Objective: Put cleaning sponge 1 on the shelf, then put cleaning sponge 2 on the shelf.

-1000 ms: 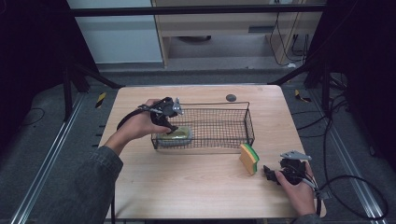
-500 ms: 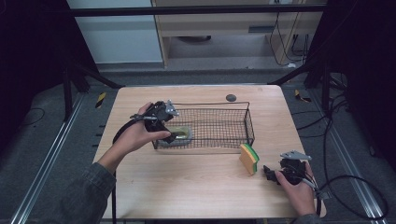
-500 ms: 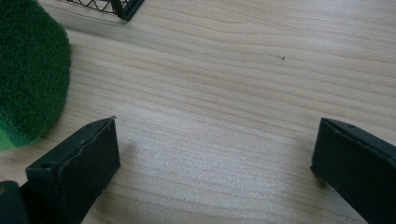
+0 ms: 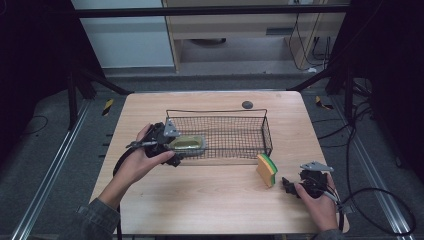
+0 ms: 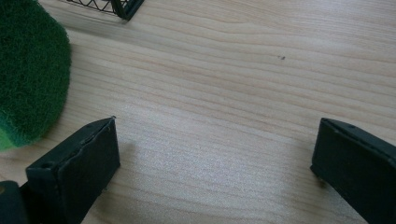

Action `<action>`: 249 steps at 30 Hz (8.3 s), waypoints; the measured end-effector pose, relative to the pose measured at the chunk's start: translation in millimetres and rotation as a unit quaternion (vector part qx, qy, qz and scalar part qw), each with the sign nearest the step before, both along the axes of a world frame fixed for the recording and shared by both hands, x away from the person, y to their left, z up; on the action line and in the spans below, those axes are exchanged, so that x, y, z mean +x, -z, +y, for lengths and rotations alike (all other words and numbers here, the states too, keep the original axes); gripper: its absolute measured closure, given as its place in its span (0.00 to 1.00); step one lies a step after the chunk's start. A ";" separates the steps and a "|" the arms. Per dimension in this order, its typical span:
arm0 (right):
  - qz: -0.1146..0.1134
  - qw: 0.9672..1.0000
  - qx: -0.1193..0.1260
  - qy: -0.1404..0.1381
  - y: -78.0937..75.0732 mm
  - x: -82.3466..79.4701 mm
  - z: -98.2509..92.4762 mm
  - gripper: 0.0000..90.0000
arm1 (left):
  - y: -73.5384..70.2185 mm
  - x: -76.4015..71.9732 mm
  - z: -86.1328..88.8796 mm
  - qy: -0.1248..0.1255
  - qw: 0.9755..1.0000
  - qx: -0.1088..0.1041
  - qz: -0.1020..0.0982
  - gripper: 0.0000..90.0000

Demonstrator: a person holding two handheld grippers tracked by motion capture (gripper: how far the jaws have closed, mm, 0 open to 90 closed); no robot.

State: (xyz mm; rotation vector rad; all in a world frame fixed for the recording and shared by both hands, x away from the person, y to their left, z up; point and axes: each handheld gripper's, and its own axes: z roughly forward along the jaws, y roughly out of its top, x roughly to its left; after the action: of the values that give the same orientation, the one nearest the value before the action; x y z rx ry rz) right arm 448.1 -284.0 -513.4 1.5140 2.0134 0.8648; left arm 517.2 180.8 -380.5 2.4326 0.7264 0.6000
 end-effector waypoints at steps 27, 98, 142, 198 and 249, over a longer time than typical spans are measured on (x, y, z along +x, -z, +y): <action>0.001 1.000 -0.001 -0.001 0.0 0.2 -0.2 0.01 | 102.8 -18.8 97.5 -0.147 0.986 -0.069 0.049 0.04; 0.156 0.972 -0.116 -0.130 -139.5 15.7 108.0 0.26 | 127.9 -12.2 111.2 -0.178 0.975 -0.133 0.030 0.00; 0.212 0.964 -0.098 -0.124 -122.5 49.9 109.3 0.72 | 127.9 -10.9 111.3 -0.175 0.975 -0.133 0.030 0.00; 0.053 0.996 -0.064 -0.034 -218.3 127.0 104.3 0.72 | 127.8 -9.7 110.9 -0.175 0.975 -0.133 0.030 0.00; 0.089 0.992 -0.087 -0.036 -167.0 157.4 128.0 0.72 | 127.8 -8.2 110.3 -0.174 0.975 -0.133 0.030 0.00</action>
State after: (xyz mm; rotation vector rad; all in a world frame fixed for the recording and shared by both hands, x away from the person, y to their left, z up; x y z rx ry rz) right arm 605.5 -156.0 -346.4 1.4721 2.2203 0.5801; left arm 509.0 291.2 -508.3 2.0978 1.1917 0.5216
